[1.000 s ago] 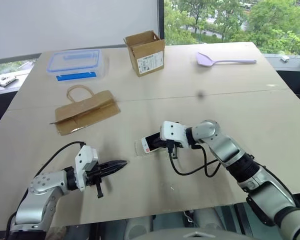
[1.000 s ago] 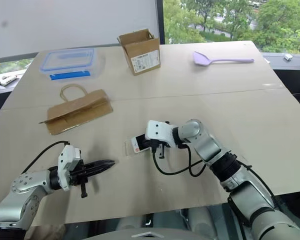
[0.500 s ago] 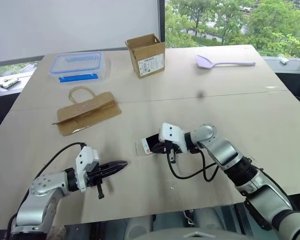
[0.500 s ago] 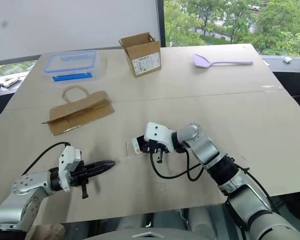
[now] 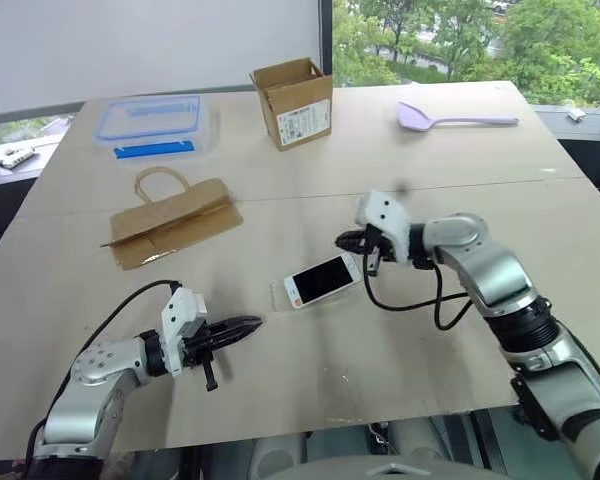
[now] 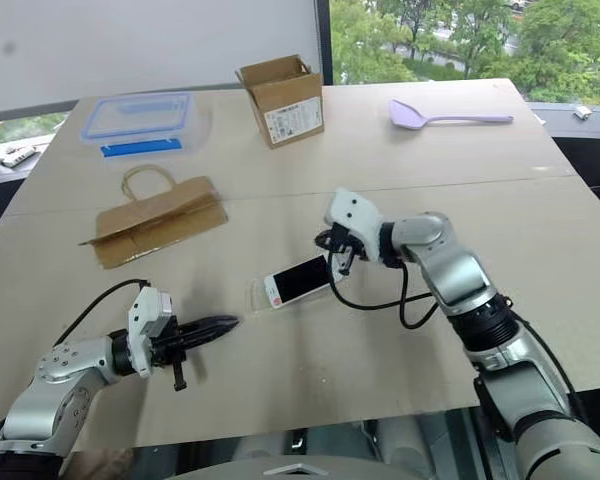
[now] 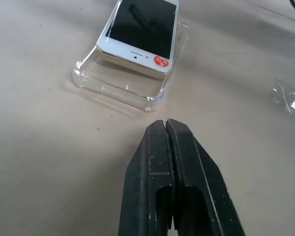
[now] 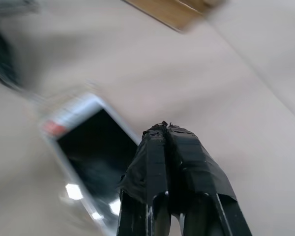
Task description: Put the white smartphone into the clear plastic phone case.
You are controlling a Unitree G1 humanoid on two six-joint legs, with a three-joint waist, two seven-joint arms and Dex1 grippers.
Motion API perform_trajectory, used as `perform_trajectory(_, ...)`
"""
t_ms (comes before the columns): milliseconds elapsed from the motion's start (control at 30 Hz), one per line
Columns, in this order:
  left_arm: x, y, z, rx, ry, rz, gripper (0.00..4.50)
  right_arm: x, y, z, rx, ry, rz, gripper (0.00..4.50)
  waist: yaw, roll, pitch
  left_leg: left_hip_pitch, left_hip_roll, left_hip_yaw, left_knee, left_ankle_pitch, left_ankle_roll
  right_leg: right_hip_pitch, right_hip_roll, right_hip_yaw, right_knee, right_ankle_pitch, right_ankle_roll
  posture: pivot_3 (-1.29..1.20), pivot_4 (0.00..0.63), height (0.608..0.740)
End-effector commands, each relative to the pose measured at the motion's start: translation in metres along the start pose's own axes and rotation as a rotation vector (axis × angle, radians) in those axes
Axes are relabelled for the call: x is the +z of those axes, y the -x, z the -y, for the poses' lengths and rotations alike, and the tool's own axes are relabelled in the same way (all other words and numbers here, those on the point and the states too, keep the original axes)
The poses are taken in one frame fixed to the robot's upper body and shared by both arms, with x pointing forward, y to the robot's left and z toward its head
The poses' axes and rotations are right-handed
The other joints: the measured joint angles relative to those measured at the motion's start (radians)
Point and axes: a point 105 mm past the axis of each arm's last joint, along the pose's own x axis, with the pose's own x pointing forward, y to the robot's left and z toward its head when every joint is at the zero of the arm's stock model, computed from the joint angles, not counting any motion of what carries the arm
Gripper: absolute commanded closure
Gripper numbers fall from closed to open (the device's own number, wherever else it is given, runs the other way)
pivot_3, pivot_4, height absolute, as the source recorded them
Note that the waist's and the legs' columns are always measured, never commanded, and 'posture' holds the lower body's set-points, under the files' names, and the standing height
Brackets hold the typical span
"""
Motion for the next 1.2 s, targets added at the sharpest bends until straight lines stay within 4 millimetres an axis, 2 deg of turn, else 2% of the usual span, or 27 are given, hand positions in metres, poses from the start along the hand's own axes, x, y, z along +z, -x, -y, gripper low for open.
perform_trajectory(33, 0.003, 0.000, -0.001, 0.002, -0.022, -0.001, 4.50, -0.010, 0.004, 0.015, -0.083, 0.055, -0.046, 4.43, 0.000, -0.001, 0.001, -0.001, 0.000, 0.000, 0.000, 0.000, 0.000, -0.001, 0.000, 0.000, 0.000, 0.000, 0.000, 0.00, 0.150, 0.740)
perform_trajectory(133, 0.002, 0.000, -0.002, 0.006, -0.024, -0.009, 4.50, -0.025, 0.006, 0.016, -0.090, 0.093, -0.104, 4.43, -0.002, -0.001, 0.001, -0.001, 0.000, 0.000, 0.000, 0.000, 0.000, -0.001, 0.000, 0.000, 0.000, 0.000, 0.000, 0.00, 0.150, 0.740)
perform_trajectory(200, 0.002, -0.001, -0.003, 0.011, -0.025, -0.016, 4.50, -0.029, 0.005, 0.007, -0.046, 0.097, -0.117, 4.43, -0.001, -0.001, 0.001, -0.001, 0.000, 0.000, 0.000, 0.000, 0.000, -0.001, 0.000, 0.000, 0.000, 0.000, 0.000, 0.00, 0.150, 0.740)
perform_trajectory(300, 0.001, -0.003, -0.003, 0.017, -0.020, -0.019, 4.50, -0.027, 0.003, -0.009, 0.032, 0.094, -0.098, 4.43, -0.001, -0.001, 0.001, -0.001, 0.000, 0.000, 0.000, 0.000, 0.000, -0.001, 0.000, 0.000, 0.000, 0.001, 0.002, 0.00, 0.150, 0.740)
perform_trajectory(533, -0.004, -0.005, -0.006, 0.034, -0.024, -0.056, 4.50, -0.021, 0.004, -0.029, 0.120, 0.102, -0.065, 4.43, 0.000, -0.001, 0.001, -0.001, 0.000, 0.000, 0.001, 0.000, 0.000, -0.001, 0.001, 0.000, 0.000, 0.000, 0.003, 0.00, 0.150, 0.740)
perform_trajectory(1200, -0.008, -0.015, -0.006, 0.031, -0.015, -0.060, 4.50, -0.021, 0.004, -0.056, 0.232, 0.146, -0.088, 4.43, 0.007, -0.001, 0.001, 0.000, 0.000, -0.001, 0.006, 0.000, 0.000, 0.002, 0.000, 0.000, 0.002, -0.001, 0.003, 0.00, 0.150, 0.740)
